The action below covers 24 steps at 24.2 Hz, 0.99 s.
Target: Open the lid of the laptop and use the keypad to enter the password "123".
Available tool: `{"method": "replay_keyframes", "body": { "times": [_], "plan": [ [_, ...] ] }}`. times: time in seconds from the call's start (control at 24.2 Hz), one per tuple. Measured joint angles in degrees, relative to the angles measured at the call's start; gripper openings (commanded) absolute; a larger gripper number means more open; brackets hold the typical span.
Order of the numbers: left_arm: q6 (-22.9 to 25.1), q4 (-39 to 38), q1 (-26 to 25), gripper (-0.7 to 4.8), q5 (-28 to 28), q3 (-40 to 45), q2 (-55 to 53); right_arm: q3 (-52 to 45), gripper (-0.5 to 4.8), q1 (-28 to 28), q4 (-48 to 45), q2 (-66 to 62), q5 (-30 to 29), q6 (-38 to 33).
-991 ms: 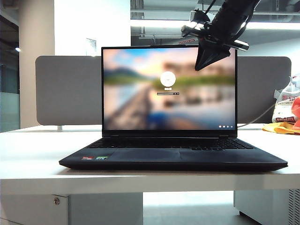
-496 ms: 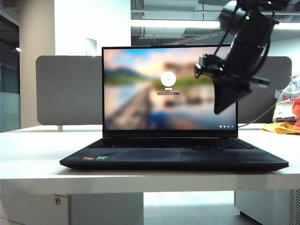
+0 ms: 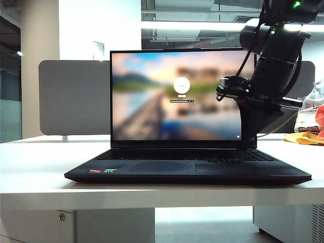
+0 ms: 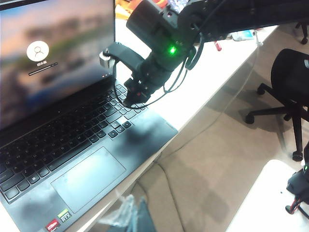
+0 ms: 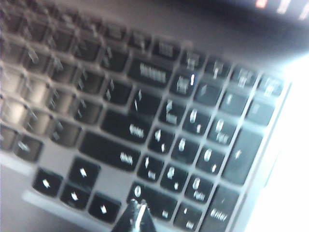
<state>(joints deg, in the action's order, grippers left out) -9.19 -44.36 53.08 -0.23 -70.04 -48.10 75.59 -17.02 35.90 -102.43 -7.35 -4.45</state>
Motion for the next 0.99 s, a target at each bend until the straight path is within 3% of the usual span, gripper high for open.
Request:
{"method": "replay_keyframes", "body": {
  "times": [0.25, 0.99],
  "plan": [
    [0.61, 0.0, 0.0, -0.03, -2.38, 0.0, 0.0, -2.34, -0.05, 0.0, -3.02, -0.17, -0.2, -1.01],
    [0.61, -0.83, 0.0, -0.03, -2.32, 0.02, -3.56, -1.92, -0.05, 0.0, -8.41, -4.94, -1.68, -1.36]
  ]
}}
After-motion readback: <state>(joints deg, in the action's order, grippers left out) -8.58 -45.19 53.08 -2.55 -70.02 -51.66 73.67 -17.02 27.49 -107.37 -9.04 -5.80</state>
